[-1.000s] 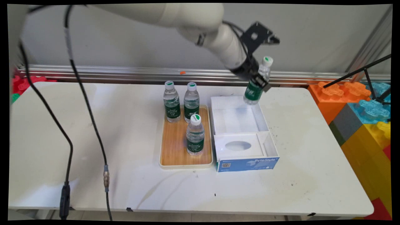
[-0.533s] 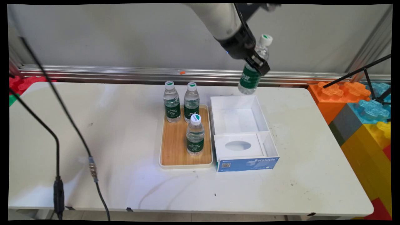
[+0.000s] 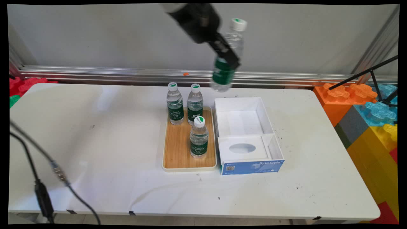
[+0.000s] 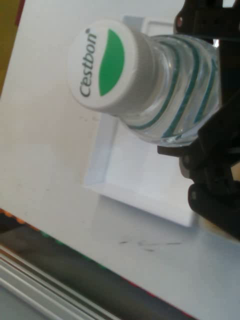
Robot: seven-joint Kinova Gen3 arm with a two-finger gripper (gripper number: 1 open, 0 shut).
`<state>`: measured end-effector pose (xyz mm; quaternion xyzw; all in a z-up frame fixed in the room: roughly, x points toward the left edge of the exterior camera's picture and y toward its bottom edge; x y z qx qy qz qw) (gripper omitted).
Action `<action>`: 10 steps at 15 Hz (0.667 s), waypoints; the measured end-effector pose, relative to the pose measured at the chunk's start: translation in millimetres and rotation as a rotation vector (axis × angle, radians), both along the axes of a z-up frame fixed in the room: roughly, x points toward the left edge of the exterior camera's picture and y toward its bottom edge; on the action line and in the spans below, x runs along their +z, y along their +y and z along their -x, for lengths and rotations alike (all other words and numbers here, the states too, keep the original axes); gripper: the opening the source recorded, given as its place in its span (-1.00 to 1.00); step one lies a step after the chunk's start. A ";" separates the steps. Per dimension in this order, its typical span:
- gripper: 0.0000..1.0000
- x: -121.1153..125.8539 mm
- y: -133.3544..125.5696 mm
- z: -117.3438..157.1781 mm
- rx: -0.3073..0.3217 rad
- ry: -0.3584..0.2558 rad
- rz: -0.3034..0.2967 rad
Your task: Place the picked object on the tray
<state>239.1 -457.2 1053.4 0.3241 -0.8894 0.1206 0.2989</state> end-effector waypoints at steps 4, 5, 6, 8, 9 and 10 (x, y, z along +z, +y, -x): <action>-1.00 3.4 29.6 -68.2 -0.021 0.024 -0.042; -1.00 0.3 35.3 -84.0 -0.030 0.027 -0.048; -1.00 -5.0 41.5 -101.4 -0.041 0.032 -0.054; -1.00 -17.6 50.4 -127.6 -0.063 0.037 -0.055; -1.00 -24.2 53.2 -137.0 -0.073 0.039 -0.050; -1.00 -33.3 56.9 -146.8 -0.085 0.042 -0.045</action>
